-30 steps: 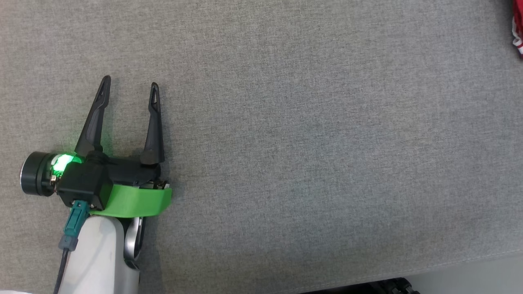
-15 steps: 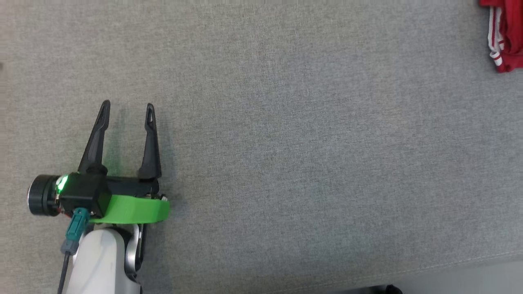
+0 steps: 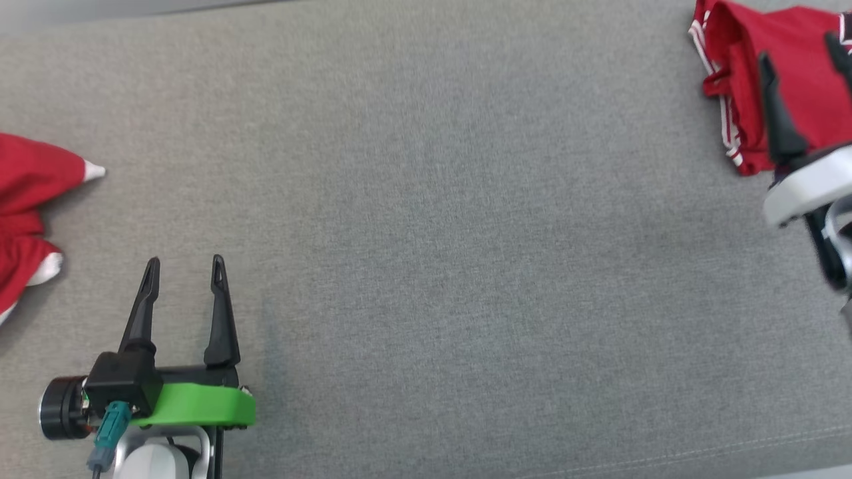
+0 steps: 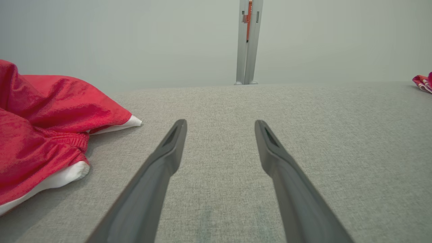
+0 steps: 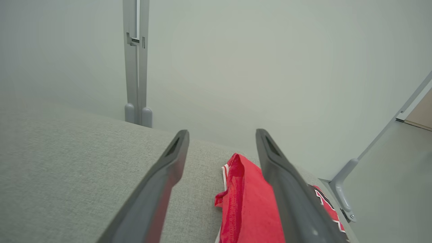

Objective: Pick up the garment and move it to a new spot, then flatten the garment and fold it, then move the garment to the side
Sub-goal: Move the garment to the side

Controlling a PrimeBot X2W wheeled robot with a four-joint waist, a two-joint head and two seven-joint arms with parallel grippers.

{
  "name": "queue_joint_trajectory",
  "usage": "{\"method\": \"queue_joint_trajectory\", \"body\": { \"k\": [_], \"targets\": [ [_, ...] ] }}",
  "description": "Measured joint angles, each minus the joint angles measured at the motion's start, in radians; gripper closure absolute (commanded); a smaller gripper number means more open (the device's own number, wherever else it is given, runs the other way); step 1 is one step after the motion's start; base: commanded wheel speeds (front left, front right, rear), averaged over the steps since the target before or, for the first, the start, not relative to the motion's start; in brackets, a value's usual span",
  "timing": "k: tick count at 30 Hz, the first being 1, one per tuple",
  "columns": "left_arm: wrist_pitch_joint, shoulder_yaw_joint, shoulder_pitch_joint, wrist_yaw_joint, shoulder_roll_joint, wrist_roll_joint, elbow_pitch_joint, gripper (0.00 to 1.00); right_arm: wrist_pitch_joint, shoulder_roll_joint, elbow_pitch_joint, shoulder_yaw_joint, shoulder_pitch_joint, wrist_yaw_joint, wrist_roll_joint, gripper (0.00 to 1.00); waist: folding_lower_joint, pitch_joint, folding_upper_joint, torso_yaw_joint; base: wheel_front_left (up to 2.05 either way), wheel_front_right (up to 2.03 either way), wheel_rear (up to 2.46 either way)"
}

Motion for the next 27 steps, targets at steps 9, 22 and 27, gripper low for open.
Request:
{"method": "queue_joint_trajectory", "body": {
  "k": [9, 22, 27],
  "targets": [
    [0.000, 0.011, 0.060, -0.008, -0.004, -0.009, 0.034, 0.00, 0.000, 0.167, -0.148, -0.129, 0.307, 0.000, -0.017, 0.00, 0.0000, -0.153, 0.0000, 0.021, 0.00, 0.00, 0.00],
    [0.000, 0.017, 0.110, -0.023, -0.006, -0.009, 0.058, 0.00, 0.000, 0.318, -0.294, -0.222, 0.612, 0.000, -0.049, 0.00, 0.0000, -0.269, 0.0000, 0.066, 0.00, 0.00, 0.00],
    [0.000, 0.014, 0.122, -0.027, -0.006, -0.009, 0.074, 0.00, 0.000, 0.365, -0.335, -0.218, 0.666, 0.000, -0.067, 0.00, 0.0000, -0.297, 0.0000, 0.082, 0.00, 0.00, 0.00]
  ]
}}
